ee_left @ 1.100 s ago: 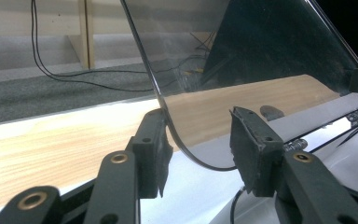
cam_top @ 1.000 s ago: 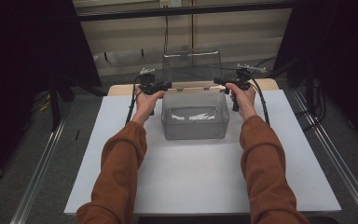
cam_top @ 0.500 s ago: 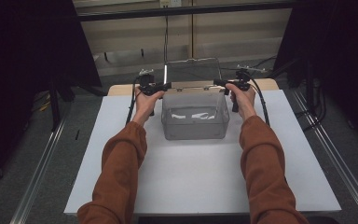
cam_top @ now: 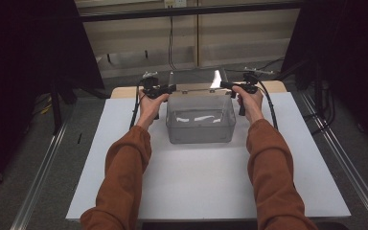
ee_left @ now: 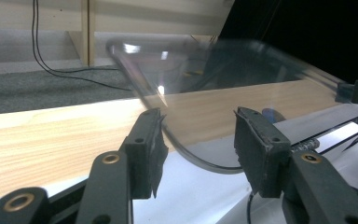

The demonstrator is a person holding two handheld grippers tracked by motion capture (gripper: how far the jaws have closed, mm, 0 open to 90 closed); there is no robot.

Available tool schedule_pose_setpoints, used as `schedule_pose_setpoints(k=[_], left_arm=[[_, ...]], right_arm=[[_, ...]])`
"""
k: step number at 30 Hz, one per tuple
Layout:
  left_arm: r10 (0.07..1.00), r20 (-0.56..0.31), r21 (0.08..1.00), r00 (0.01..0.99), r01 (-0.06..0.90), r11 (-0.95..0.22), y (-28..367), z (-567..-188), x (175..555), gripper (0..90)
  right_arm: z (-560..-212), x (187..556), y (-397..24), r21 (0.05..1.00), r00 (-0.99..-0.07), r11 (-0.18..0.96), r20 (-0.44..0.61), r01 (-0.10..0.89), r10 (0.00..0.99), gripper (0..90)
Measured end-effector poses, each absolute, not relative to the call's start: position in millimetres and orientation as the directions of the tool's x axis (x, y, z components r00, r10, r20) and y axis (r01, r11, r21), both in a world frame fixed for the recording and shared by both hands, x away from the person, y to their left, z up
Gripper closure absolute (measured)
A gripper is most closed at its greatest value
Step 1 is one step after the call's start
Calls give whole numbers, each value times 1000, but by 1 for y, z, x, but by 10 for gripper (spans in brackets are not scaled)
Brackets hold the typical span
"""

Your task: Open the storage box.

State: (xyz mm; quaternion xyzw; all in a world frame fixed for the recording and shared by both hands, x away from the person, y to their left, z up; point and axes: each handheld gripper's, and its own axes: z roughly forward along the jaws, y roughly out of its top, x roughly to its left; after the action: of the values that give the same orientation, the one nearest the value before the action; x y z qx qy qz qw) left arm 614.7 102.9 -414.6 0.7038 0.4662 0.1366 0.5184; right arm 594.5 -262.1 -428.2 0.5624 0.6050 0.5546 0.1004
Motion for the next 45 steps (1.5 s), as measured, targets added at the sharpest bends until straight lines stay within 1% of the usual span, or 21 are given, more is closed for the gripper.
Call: schedule_pose_setpoints(k=[2, 3, 4, 5, 6, 7, 8, 9, 10, 13, 15, 19, 25, 27, 30, 33, 36, 38, 40, 43, 45], left_arm=[[800, -278, 860, 532, 508, -40, 103, -416, 615, 520], [800, -283, 866, 528, 500, -23, 103, -416, 614, 524], [810, -279, 860, 515, 510, -28, 103, -417, 615, 508], [813, -280, 860, 511, 510, -24, 104, -418, 615, 466], [813, -282, 860, 510, 510, -21, 104, -418, 615, 458], [813, -285, 862, 508, 507, -15, 103, -417, 615, 440], [809, -279, 865, 518, 501, -22, 103, -417, 614, 435], [805, -265, 870, 530, 491, -37, 102, -417, 614, 418], [808, -255, 875, 531, 482, -40, 102, -417, 614, 418], [808, -256, 875, 530, 483, -40, 103, -416, 614, 390], [808, -238, 881, 538, 469, -53, 104, -416, 613, 360], [809, -221, 890, 545, 451, -61, 104, -415, 609, 306], [817, -196, 909, 543, 413, -56, 109, -414, 605, 226], [813, -187, 913, 552, 404, -65, 110, -411, 605, 177], [816, -180, 916, 549, 396, -64, 111, -407, 603, 146], [811, -181, 921, 557, 386, -59, 111, -406, 600, 113], [812, -161, 927, 561, 367, -70, 111, -404, 596, 77], [810, -175, 928, 559, 368, -53, 112, -406, 593, 60], [800, -153, 935, 580, 346, -72, 112, -408, 590, 38], [788, -160, 941, 595, 334, -61, 113, -407, 586, 32], [778, -153, 952, 609, 302, -50, 113, -407, 582, 29]], right_arm=[[-428, 594, -263, 792, -345, -233, 483, 564, 805, 533], [-427, 594, -264, 794, -345, -241, 486, 558, 803, 558], [-426, 594, -265, 796, -331, -259, 490, 547, 806, 534], [-425, 593, -266, 806, -315, -251, 466, 536, 827, 520], [-424, 593, -267, 816, -296, -233, 435, 530, 850, 480], [-423, 593, -269, 824, -280, -239, 424, 514, 861, 472], [-422, 592, -270, 829, -283, -254, 432, 498, 856, 482], [-420, 591, -269, 840, -304, -234, 416, 489, 857, 480], [-419, 590, -269, 849, -310, -204, 387, 488, 869, 468], [-417, 587, -270, 856, -320, -203, 383, 475, 866, 445], [-416, 584, -268, 874, -330, -176, 348, 453, 878, 416], [-416, 580, -265, 883, -345, -147, 322, 446, 882, 360], [-413, 575, -262, 894, -349, -123, 292, 431, 890, 207], [-410, 573, -259, 900, -354, -98, 265, 424, 897, 148], [-408, 573, -258, 908, -361, -81, 244, 410, 900, 134], [-408, 572, -254, 905, -357, -91, 254, 415, 899, 52], [-408, 568, -250, 916, -372, -64, 223, 396, 901, 49], [-408, 565, -248, 917, -370, -77, 233, 391, 899, 41], [-409, 560, -246, 925, -382, -57, 210, 375, 900, 37], [-409, 554, -245, 937, -377, -58, 194, 344, 905, 37], [-409, 550, -244, 946, -372, -25, 151, 322, 916, 35]])
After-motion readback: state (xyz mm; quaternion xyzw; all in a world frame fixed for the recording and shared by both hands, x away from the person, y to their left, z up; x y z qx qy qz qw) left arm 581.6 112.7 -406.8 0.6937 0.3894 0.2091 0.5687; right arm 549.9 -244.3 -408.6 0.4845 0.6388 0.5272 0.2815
